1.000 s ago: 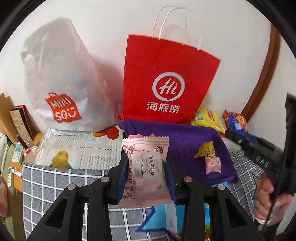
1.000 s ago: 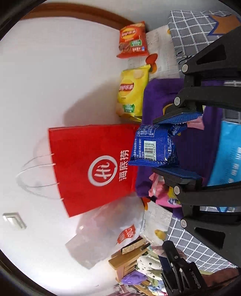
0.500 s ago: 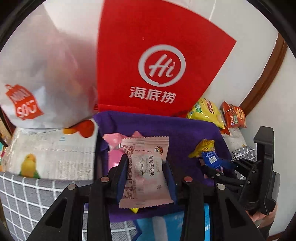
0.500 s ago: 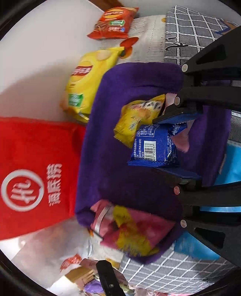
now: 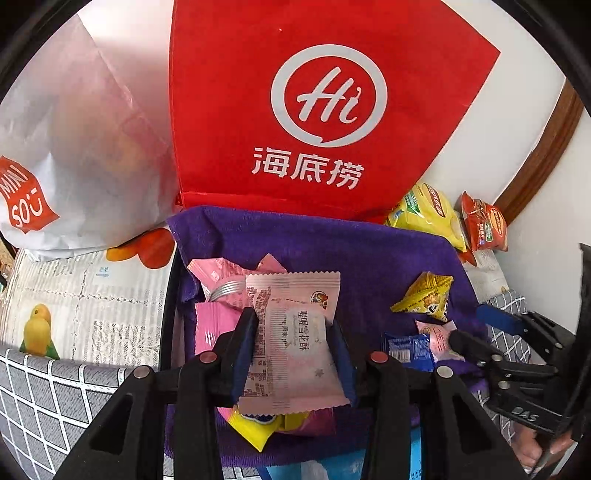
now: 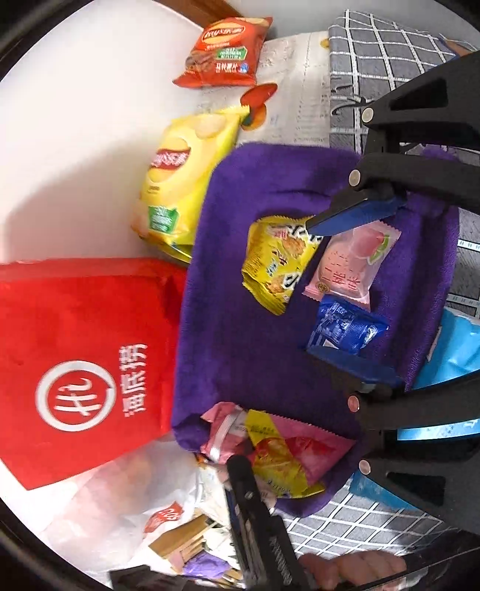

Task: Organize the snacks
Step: 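Open both tools to drop the packs onto the purple towel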

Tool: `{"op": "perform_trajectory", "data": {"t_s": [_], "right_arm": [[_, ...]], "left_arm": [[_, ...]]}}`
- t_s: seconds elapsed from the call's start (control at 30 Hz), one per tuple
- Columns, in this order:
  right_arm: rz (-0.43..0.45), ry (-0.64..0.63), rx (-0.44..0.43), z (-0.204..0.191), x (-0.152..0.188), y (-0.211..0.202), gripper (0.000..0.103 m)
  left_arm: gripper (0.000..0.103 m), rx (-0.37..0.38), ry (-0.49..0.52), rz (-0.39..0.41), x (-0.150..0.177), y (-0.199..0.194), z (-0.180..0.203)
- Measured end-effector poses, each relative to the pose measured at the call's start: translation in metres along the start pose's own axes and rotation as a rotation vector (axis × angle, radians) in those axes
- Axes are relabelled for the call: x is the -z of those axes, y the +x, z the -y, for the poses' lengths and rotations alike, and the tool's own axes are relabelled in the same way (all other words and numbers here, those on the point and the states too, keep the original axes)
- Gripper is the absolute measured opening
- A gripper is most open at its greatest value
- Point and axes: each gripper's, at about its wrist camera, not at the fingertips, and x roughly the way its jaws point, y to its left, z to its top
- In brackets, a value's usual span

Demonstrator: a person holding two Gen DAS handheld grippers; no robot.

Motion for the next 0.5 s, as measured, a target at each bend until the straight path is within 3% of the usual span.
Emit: {"op": "perform_trajectory", "data": {"t_s": [0.13, 0.3, 0.5], "right_arm": [[0.034, 0.011, 0.006, 0.001, -0.008, -0.012, 0.063], [0.057, 0.015, -0.003, -0.001, -0.012, -0.021, 0.063], [0.1, 0.002, -0.001, -0.012, -0.015, -0.038, 0.063]], "left_arm": [[0.046, 0.006, -0.018, 0.002, -0.003, 0.001, -0.001], [0.067, -0.018, -0.034, 0.023, 0.001, -0.01, 0.0], [0.068, -0.043, -0.033, 0.061, 0.017, -0.037, -0.006]]}}
